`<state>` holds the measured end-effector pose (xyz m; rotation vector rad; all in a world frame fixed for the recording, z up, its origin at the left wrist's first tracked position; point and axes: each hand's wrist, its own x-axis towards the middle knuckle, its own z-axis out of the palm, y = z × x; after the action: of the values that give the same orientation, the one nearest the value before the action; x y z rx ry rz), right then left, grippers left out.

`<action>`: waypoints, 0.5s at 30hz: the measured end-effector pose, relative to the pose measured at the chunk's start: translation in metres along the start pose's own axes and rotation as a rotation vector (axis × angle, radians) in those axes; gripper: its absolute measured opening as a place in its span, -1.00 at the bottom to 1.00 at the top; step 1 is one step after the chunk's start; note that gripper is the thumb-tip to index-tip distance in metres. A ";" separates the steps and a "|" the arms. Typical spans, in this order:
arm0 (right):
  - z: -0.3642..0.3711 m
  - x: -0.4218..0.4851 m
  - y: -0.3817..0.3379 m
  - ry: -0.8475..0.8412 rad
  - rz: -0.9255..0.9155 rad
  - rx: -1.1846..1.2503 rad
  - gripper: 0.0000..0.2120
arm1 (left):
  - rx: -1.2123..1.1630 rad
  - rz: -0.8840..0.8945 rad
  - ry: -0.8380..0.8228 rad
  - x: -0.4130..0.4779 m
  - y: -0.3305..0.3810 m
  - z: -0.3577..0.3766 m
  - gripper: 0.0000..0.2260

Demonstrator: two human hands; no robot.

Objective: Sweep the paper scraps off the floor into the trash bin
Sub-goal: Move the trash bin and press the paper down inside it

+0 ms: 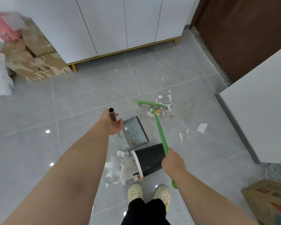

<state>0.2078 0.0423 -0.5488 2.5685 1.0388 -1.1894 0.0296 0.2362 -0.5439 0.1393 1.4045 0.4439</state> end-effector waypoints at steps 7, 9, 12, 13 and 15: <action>0.029 0.001 -0.009 -0.026 -0.060 -0.042 -0.64 | -0.078 0.183 0.078 0.014 -0.026 -0.024 -0.74; 0.036 0.000 -0.007 -0.038 -0.070 -0.048 -0.65 | -0.082 0.200 0.088 0.017 -0.029 -0.023 -0.74; 0.043 0.000 -0.003 -0.025 -0.081 -0.057 -0.66 | -0.045 0.200 0.045 0.023 -0.025 -0.016 -0.73; 0.045 0.001 -0.001 -0.017 -0.083 -0.058 -0.66 | -0.038 0.199 0.031 0.024 -0.023 -0.014 -0.74; 0.046 0.002 0.000 -0.001 -0.084 -0.065 -0.64 | -0.041 0.189 0.006 0.028 -0.018 -0.014 -0.74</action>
<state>0.1801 0.0265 -0.5814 2.4979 1.1751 -1.1558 0.0230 0.2285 -0.5786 0.2388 1.3931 0.6297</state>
